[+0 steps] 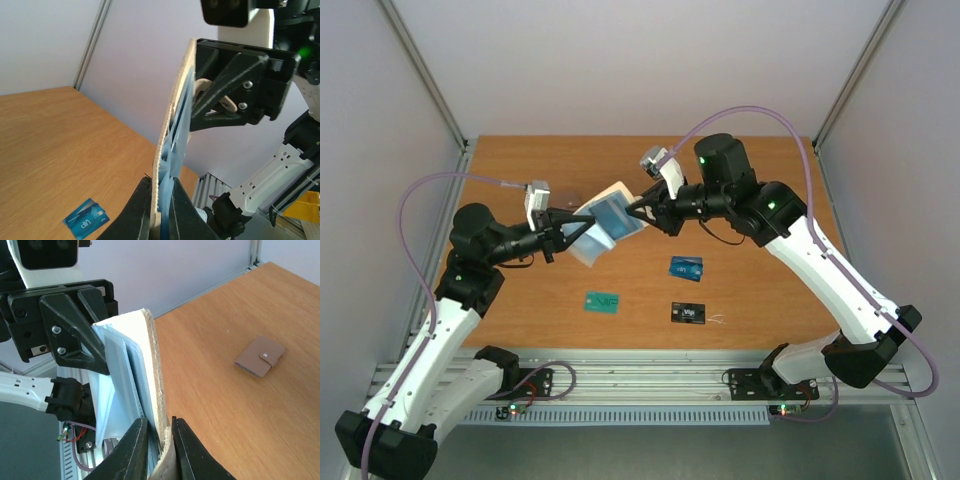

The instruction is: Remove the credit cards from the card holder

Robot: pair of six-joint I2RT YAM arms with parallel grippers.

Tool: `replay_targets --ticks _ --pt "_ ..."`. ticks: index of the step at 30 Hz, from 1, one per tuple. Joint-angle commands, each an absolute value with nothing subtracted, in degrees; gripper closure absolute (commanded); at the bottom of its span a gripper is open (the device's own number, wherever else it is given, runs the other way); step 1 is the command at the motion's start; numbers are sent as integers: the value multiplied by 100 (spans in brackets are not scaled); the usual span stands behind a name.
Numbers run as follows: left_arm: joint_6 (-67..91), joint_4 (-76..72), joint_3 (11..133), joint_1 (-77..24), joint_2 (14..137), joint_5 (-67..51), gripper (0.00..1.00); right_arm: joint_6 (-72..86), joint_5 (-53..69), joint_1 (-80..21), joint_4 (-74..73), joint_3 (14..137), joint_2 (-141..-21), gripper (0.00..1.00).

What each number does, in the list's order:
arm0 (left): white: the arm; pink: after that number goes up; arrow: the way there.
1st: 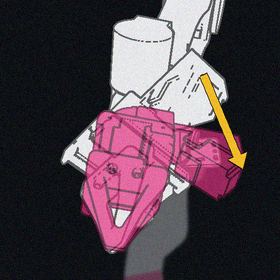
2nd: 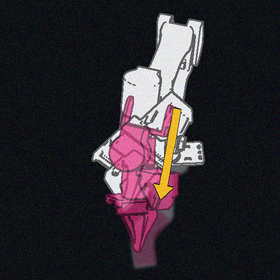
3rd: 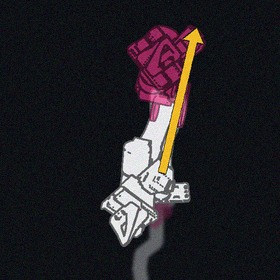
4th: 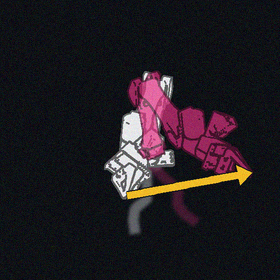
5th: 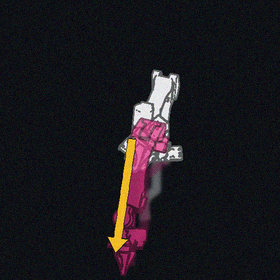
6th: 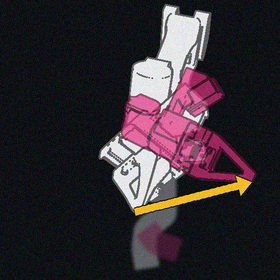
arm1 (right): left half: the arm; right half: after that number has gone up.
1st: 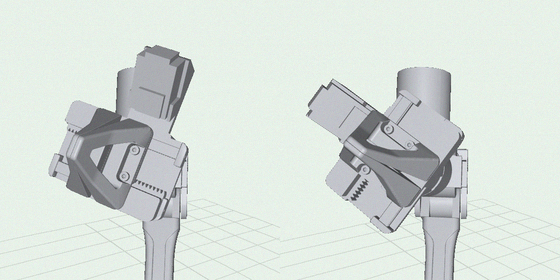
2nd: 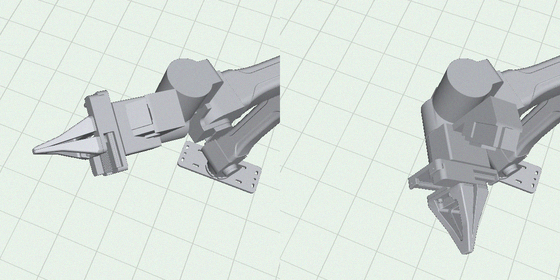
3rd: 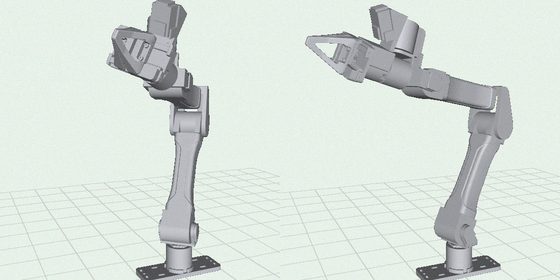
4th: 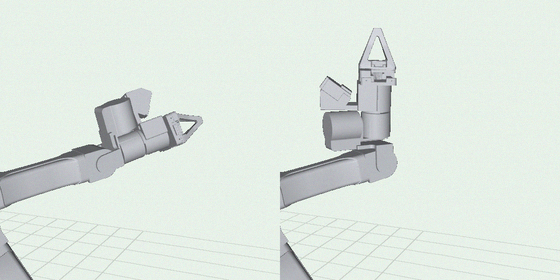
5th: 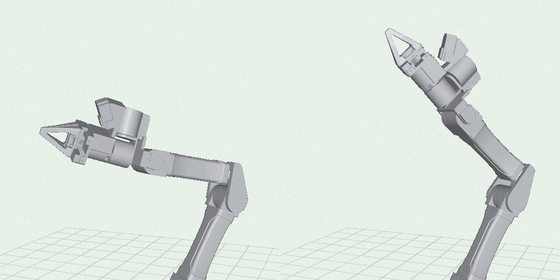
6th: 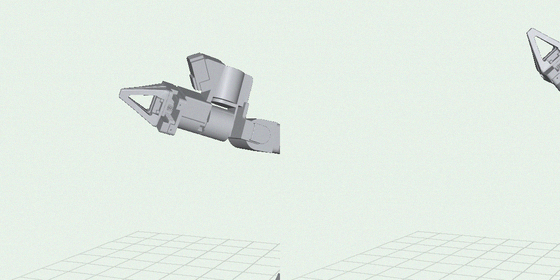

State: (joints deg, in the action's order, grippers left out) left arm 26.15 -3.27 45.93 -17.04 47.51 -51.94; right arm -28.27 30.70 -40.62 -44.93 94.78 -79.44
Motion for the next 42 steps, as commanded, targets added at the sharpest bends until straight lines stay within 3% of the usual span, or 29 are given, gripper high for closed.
replay_targets --ticks 1,7,20,37,42 --pt "2554 -926 4573 -1709 4580 -5564 100 -2741 3002 -3821 -4394 9627 -7902 86" --pt "2553 -1008 4546 -1708 4570 -5578 100 -2772 3339 -3813 -4554 9751 -8069 82" --pt "2509 -1147 4502 -1705 4537 -5831 100 -3029 3355 -3772 -4729 9749 -8081 63" --pt "2530 -1200 4500 -1705 4478 -5873 100 -2841 4374 -3520 -4860 9912 -8202 59" --pt "2531 -1210 4512 -1712 4491 -5894 100 -2856 4168 -3601 -4939 9882 -8278 57"
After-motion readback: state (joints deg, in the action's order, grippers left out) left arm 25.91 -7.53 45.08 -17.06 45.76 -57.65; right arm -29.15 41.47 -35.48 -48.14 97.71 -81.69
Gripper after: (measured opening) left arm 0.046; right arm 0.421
